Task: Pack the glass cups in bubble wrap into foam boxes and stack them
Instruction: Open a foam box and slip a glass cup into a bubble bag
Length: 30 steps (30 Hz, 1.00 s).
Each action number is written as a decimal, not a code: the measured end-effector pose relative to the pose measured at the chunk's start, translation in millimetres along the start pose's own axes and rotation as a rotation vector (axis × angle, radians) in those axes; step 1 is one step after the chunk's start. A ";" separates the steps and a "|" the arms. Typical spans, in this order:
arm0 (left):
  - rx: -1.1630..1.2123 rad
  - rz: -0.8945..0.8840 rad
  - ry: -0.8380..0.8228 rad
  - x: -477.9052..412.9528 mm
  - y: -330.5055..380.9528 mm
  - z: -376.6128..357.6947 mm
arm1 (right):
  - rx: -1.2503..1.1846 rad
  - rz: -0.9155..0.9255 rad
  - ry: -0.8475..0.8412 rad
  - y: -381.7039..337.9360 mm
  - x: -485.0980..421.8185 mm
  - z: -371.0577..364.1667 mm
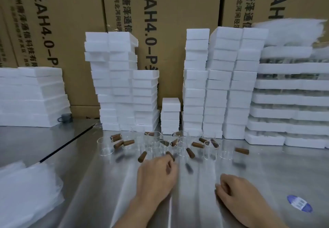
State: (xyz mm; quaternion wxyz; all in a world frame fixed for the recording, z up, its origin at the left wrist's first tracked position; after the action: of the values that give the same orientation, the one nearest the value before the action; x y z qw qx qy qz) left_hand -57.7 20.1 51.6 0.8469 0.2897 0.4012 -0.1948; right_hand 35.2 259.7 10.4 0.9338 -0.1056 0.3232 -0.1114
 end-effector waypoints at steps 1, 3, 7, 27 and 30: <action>0.003 -0.017 0.104 -7.9 -9.3 15.7 | 0.001 -0.010 -0.021 3.0 -0.3 -1.8; -0.116 0.041 0.238 -23.5 -42.9 50.5 | 0.004 -0.028 -0.026 6.6 -0.8 1.7; -0.354 0.360 0.264 -35.2 -144.2 120.2 | 0.003 -0.078 -0.050 8.1 -1.6 -1.0; -0.662 0.911 -0.290 31.9 -268.2 189.1 | -0.071 0.001 0.073 29.0 -8.5 -18.6; -0.611 0.928 -0.245 29.4 -263.0 189.1 | -0.078 -0.004 0.077 28.1 -5.8 -15.2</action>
State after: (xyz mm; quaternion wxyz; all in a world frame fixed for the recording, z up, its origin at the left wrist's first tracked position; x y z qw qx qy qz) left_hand -80.8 -304.0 36.9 0.9294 0.1528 0.1690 0.2904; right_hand 25.1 286.2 -5.4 0.9156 -0.1381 0.3629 -0.1043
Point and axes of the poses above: each hand's wrist, its own x-axis away from the middle knuckle, its own z-axis out of the back of the hand, y = z × x, the point moved 8 cm from there along -x, towards the middle knuckle, and after that the axes turned 14 degrees about y, right-handed, at the moved point
